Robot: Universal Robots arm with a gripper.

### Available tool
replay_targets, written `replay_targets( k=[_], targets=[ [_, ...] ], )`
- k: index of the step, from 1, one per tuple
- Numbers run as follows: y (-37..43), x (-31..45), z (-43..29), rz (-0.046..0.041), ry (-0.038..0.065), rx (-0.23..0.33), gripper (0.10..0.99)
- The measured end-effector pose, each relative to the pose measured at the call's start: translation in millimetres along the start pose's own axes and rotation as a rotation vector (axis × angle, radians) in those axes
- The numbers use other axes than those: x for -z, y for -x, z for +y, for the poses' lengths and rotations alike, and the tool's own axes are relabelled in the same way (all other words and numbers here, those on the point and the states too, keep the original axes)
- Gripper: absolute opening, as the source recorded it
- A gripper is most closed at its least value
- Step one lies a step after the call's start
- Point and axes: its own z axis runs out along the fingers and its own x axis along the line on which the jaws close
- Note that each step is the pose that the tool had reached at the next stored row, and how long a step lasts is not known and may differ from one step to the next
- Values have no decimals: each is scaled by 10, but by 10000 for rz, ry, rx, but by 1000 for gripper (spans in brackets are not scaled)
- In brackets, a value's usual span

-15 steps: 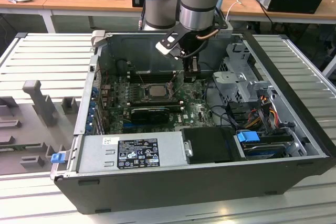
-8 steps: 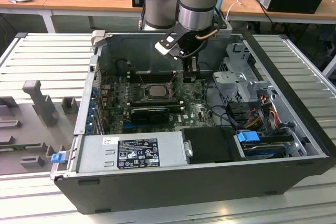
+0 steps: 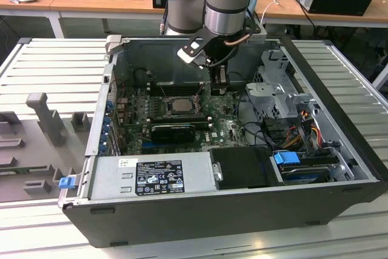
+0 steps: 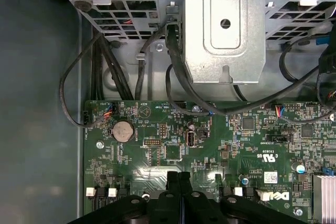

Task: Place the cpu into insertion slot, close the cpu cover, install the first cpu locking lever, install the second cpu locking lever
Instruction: 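Close the cpu cover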

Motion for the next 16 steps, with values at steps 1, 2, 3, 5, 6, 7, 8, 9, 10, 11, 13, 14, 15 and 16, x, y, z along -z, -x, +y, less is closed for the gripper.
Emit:
replay_targets(
  k=[1, 2, 3, 5, 6, 7, 8, 9, 10, 11, 13, 14, 15, 16],
  targets=[
    [0, 0, -3, 0, 0, 1, 106],
    [0, 0, -6, 0, 0, 1, 106],
    [0, 1, -10, -1, 0, 0, 106],
    [0, 1, -13, 0, 0, 2, 106],
    [0, 1, -15, -1, 0, 1, 106],
    [0, 1, -17, -1, 0, 0, 106],
    [0, 1, -20, 0, 0, 0, 106],
    [0, 1, -21, -1, 0, 0, 106],
    [0, 1, -25, 0, 0, 1, 106],
    [0, 1, -30, -1, 0, 1, 106],
    [0, 1, -33, 0, 0, 2, 106],
    [0, 1, -35, 0, 0, 2, 106],
    [0, 2, -38, -1, 0, 0, 106],
    [0, 2, -39, 0, 0, 1, 106]
  ],
)
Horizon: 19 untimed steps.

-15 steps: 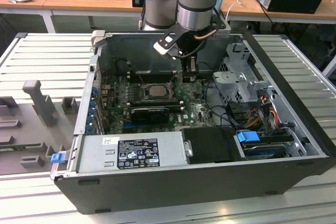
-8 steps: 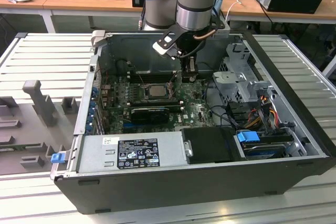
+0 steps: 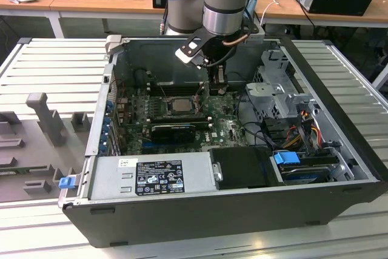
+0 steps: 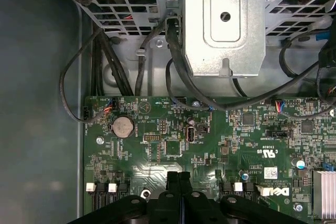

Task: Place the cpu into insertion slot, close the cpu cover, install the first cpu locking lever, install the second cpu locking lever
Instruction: 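Close the cpu cover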

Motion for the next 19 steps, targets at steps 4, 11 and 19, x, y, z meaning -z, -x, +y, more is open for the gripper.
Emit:
replay_targets(
  k=[4, 11, 19],
  targets=[
    [0, 0, -6, -1, 0, -2, 106],
    [0, 2, -47, 0, 0, 0, 106],
    [0, 3, -93, 0, 0, 0, 106]
  ],
)
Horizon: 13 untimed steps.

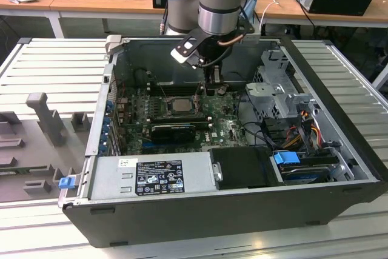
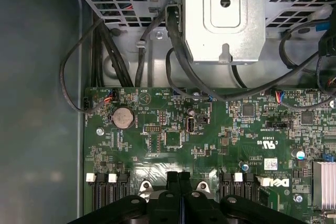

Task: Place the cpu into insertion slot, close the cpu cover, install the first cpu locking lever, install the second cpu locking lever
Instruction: 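Close the cpu cover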

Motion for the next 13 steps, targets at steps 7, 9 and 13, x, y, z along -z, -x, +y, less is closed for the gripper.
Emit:
replay_targets(
  k=[7, 9, 13],
  targets=[
    [0, 1, -32, 0, 0, 0, 106],
    [0, 2, -53, 0, 0, -1, 106],
    [0, 3, -74, 0, 0, -1, 106]
  ],
)
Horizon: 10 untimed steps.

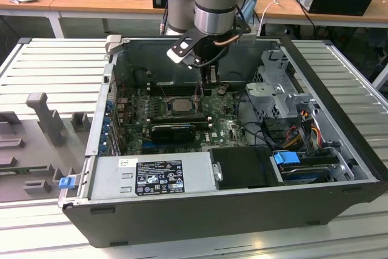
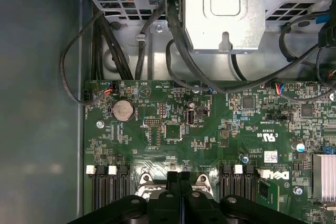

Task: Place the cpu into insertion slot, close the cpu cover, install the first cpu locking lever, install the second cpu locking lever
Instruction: 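Close the cpu cover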

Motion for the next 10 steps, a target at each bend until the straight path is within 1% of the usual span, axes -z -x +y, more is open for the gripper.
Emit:
replay_targets(
  k=[5, 10],
  targets=[
    [0, 1, -27, 0, 0, 1, 106],
    [0, 1, -70, 1, 0, 0, 106]
  ],
)
